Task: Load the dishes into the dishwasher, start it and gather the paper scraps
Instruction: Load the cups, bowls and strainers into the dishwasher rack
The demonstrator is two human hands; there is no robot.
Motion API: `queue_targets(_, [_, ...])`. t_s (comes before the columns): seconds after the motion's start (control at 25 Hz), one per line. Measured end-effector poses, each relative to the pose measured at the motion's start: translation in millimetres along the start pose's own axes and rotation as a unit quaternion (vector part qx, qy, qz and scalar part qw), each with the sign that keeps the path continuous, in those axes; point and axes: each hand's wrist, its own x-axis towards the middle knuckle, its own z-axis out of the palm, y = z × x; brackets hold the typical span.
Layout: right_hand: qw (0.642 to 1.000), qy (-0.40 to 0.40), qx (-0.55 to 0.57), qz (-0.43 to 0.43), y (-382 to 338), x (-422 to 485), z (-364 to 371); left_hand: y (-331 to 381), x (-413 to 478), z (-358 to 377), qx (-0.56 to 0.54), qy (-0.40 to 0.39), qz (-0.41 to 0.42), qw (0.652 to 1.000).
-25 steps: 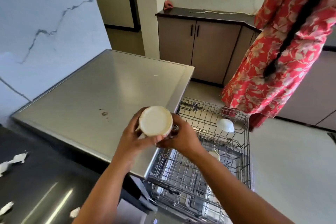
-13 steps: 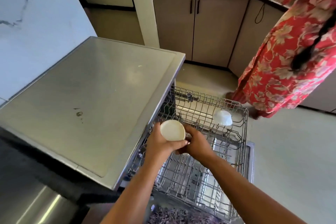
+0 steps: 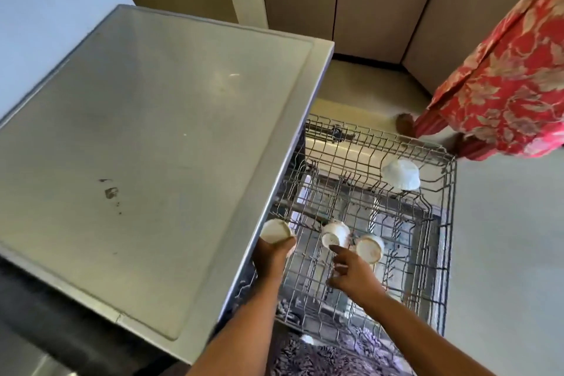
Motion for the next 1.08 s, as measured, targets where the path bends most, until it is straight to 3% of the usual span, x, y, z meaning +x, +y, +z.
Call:
queue_targets(0.52, [1.0, 0.017, -0.006, 0.012, -4, 11, 7, -16, 19, 11, -0.029, 0.059, -0.082, 0.994])
queue_targets(0.72, [1.0, 0.02, -0.008, 0.013, -5, 17, 5, -16, 21, 12, -0.036, 0.038, -0.077, 0.996])
queue_targets(1.08, [0.999, 0.009, -0.034, 0.003, 0, 13, 5, -23, 12, 6, -0.01, 0.094, -0.037, 0.995])
